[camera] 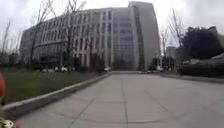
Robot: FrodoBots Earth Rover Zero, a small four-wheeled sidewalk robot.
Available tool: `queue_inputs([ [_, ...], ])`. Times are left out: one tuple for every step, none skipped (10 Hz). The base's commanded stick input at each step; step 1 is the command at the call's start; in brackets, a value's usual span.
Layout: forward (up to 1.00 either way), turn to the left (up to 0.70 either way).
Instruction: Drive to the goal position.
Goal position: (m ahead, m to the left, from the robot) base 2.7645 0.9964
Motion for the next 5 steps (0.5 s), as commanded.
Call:
queue_inputs([
  [0.7, 0.0],
  [0.7, 0.0],
  [0.7, 0.0],
  [0.7, 0.0],
  [0.7, 0.0],
])
